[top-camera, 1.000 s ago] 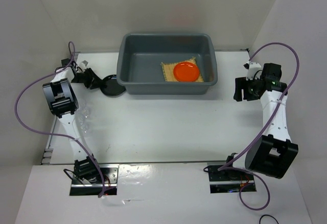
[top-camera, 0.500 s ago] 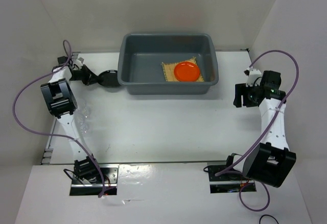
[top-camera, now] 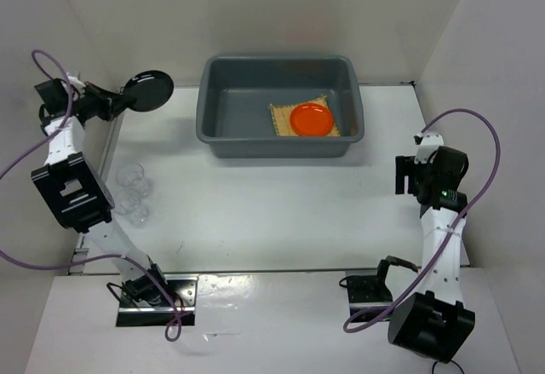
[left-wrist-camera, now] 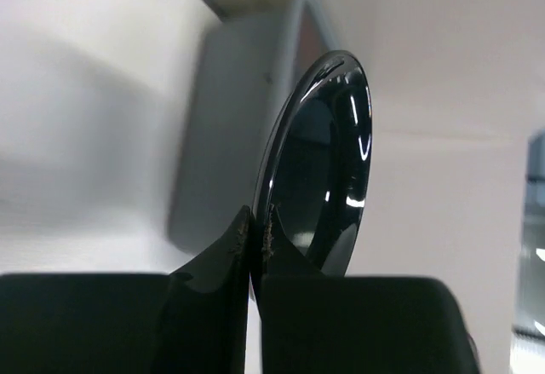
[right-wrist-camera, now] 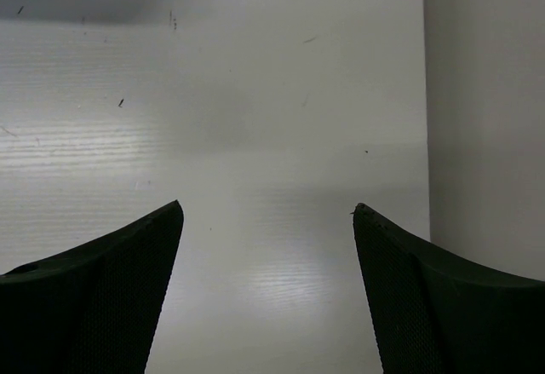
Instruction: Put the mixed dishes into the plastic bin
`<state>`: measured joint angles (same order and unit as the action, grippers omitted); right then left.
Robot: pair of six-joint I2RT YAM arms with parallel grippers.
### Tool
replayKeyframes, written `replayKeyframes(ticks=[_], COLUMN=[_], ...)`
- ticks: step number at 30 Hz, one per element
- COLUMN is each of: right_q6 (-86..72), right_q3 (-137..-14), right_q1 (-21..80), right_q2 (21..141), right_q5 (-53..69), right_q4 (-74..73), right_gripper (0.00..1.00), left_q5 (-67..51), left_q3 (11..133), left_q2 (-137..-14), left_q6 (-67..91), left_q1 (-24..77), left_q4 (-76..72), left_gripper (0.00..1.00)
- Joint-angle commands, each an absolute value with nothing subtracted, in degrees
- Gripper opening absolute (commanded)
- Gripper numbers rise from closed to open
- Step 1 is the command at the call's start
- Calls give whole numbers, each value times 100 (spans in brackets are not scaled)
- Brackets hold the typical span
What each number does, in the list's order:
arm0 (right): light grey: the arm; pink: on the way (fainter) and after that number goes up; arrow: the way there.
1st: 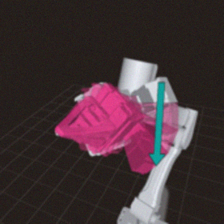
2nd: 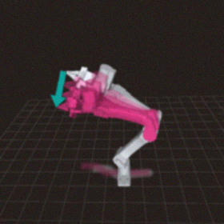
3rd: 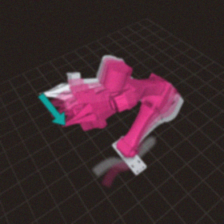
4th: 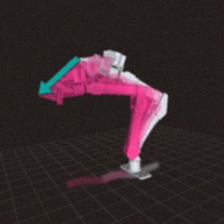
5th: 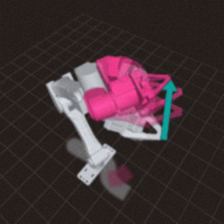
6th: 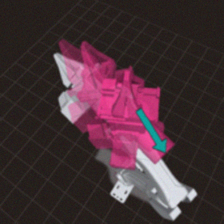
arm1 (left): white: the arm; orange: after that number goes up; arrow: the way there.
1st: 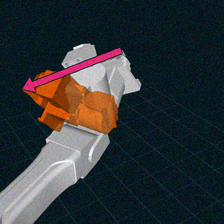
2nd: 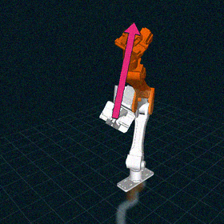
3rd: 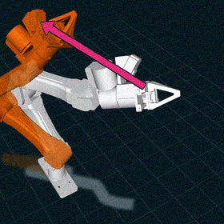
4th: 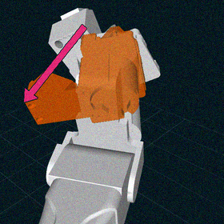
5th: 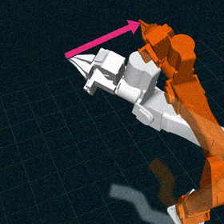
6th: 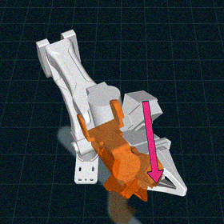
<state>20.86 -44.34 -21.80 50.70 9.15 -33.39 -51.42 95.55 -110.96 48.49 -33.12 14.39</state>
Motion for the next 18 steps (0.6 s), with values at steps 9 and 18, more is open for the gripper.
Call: replayKeyframes(ticks=[9, 18], right_q6=[2505, 2373], right_q3=[-3843, -3472], right_q1=[-1328, -116], right_q2=[4082, 3313], right_q5=[-535, -1230], right_q4=[-3112, -2461], right_gripper=[89, 97], left_q5=[-6388, -4817], left_q3=[8563, 6871], left_q2=[-9634, -8966], left_q6=[6368, 9068], left_q1=[-2338, -1575], left_q4=[-1956, -4879], left_gripper=[0, 0])
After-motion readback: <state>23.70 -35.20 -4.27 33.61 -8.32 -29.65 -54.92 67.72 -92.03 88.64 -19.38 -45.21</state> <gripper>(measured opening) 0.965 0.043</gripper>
